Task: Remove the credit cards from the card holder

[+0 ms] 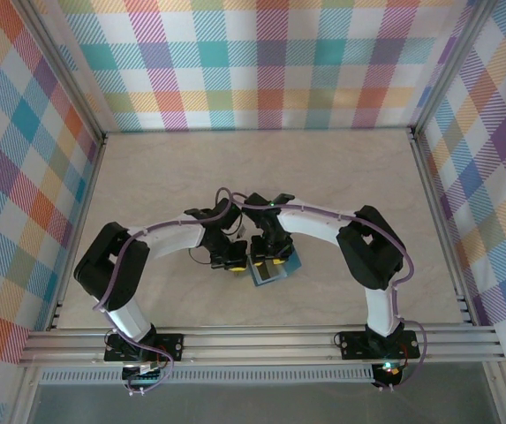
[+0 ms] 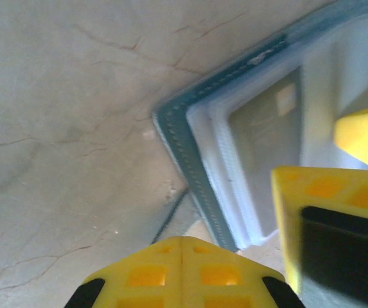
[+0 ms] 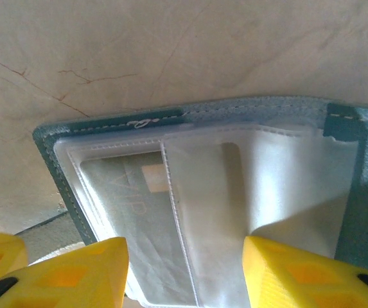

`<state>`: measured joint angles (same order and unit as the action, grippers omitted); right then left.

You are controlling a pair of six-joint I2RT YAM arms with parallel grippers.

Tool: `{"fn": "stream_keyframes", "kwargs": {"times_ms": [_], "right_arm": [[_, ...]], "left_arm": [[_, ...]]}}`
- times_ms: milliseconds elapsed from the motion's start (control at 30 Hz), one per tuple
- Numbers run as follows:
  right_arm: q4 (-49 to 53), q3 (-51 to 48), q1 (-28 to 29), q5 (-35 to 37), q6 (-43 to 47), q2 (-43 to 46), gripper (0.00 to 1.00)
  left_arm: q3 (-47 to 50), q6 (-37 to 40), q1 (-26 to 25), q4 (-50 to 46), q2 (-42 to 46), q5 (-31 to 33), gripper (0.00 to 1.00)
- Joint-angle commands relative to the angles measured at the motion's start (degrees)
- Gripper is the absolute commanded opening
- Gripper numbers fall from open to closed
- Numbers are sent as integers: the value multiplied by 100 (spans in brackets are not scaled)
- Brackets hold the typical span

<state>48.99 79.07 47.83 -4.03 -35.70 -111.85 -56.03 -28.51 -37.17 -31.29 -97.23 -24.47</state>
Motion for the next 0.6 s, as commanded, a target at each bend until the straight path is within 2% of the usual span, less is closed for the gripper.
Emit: {"fn": "stream_keyframes", "kwargs": {"times_ms": [0, 333, 567], "right_arm": [[142, -5, 42, 77, 29, -69, 52], [439, 107, 41, 447, 29, -92, 57], [502, 23, 42, 798, -101, 79, 57]], "left_arm": [[151, 82, -45, -109, -175, -34, 0], [344, 206, -32, -58, -589, 244, 0], [295, 252, -27, -83, -736, 355, 0]]}}
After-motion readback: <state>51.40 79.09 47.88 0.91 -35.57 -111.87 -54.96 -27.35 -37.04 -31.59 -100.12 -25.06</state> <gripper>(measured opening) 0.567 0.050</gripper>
